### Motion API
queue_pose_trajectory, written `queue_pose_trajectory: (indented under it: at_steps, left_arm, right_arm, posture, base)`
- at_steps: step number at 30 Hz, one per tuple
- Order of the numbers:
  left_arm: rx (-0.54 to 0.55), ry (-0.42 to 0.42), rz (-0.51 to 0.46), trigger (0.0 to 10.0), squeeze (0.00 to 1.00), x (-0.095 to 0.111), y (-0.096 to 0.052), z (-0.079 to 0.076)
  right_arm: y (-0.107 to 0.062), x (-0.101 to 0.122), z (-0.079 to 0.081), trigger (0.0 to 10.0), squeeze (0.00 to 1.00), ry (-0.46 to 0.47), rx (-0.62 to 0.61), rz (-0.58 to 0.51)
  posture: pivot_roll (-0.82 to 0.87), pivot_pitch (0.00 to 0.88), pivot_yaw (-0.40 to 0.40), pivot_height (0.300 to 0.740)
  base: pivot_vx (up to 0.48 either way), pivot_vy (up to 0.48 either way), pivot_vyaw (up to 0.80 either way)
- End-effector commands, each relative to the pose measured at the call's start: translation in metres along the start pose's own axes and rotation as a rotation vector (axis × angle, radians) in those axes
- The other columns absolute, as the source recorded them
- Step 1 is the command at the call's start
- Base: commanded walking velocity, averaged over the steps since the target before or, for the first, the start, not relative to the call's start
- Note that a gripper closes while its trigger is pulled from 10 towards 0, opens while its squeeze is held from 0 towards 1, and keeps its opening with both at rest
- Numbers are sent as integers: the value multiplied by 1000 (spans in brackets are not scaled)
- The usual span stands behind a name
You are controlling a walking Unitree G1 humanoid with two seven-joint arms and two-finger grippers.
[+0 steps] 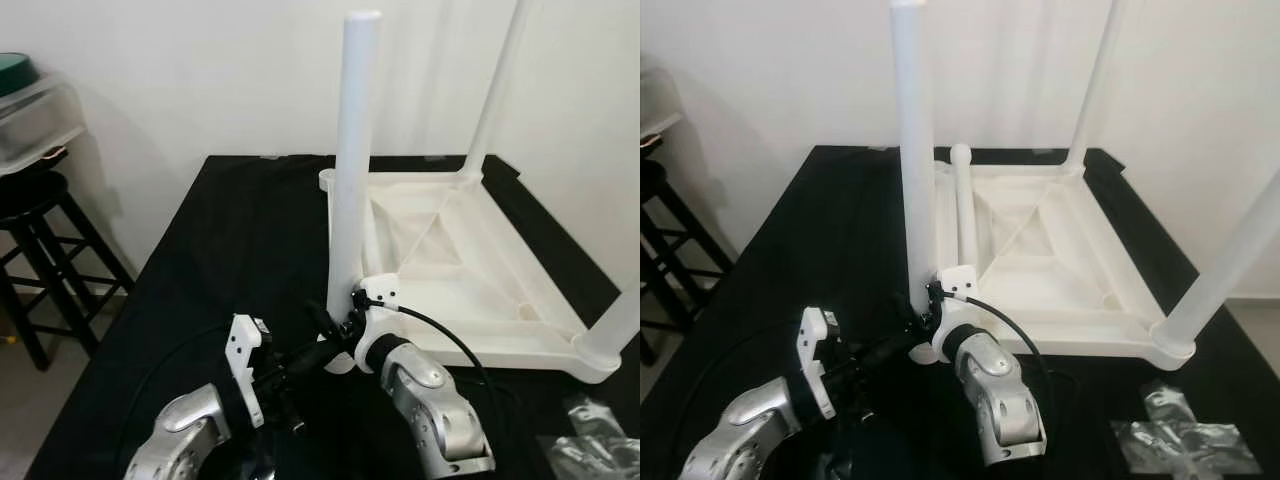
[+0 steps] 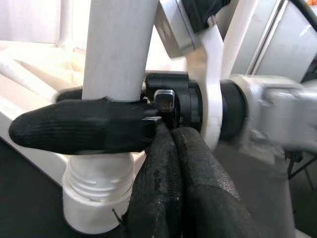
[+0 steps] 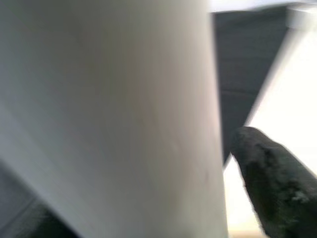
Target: Building children table
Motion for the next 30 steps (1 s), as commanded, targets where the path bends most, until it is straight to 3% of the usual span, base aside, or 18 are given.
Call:
queue_pose_trajectory:
  at_steps: [1, 2, 3, 4, 9, 15, 16, 25, 28, 30]
  left_arm:
    - [8, -9, 23, 10000, 0, -4, 0, 1]
    - [8, -9, 23, 10000, 0, -4, 0, 1]
    - [8, -9, 23, 10000, 0, -4, 0, 1]
    - [9, -9, 23, 10000, 0, -5, 0, 2]
    - [11, -7, 27, 10000, 0, -6, 1, 2]
    - [11, -7, 31, 10000, 0, -8, 0, 1]
    - [11, -8, 31, 10000, 0, -8, -1, 1]
    - [8, -12, 33, 10000, 0, -9, -1, -1]
    - [7, -13, 34, 10000, 0, -9, -2, -1]
    - [8, -13, 33, 10000, 0, -9, -2, -1]
  right_arm:
    - [6, 18, 13, 10000, 1000, -4, 218, -55]
    - [4, 22, 8, 10000, 455, -64, 293, -45]
    - [4, 22, 8, 10000, 455, -64, 293, -45]
    - [4, 23, 1, 10000, 0, -92, 357, -23]
    - [4, 33, -18, 10000, 0, -114, 504, 14]
    - [10, 36, -35, 10000, 0, -93, 527, 49]
    - [11, 38, -38, 0, 0, -71, 542, 50]
    - [11, 37, -44, 0, 0, -80, 595, 58]
    - [10, 33, -44, 0, 0, -77, 570, 43]
    - [7, 29, -47, 0, 0, -96, 491, 13]
  posture:
    - [-45, 0, -15, 740]
    - [-45, 0, -16, 740]
    - [-45, 0, -16, 740]
    - [-39, 0, -16, 740]
    - [-23, 0, -20, 740]
    - [-16, 0, -21, 740]
    - [-15, 0, -19, 740]
    - [-16, 0, -19, 740]
    - [-20, 0, -18, 740]
    - [-25, 0, -14, 740]
  base:
    - [0, 0, 0]
    - [0, 0, 0]
    - [0, 0, 0]
    - [0, 0, 0]
    - [0, 0, 0]
    - [0, 0, 0]
    - [0, 0, 0]
    - [0, 0, 0]
    - [0, 0, 0]
    - [0, 0, 0]
Point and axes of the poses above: a point about 5 cm out from each wrist's last joint towards the gripper, its own y axis pointing out of the wrist towards the gripper, its own x axis along the axis of the wrist's last joint, z = x × y, the point moved 1 cm from there along y, pointing out of the wrist towards the gripper, and after that the axes turned 1 degree about y, right-handed, at the moved point
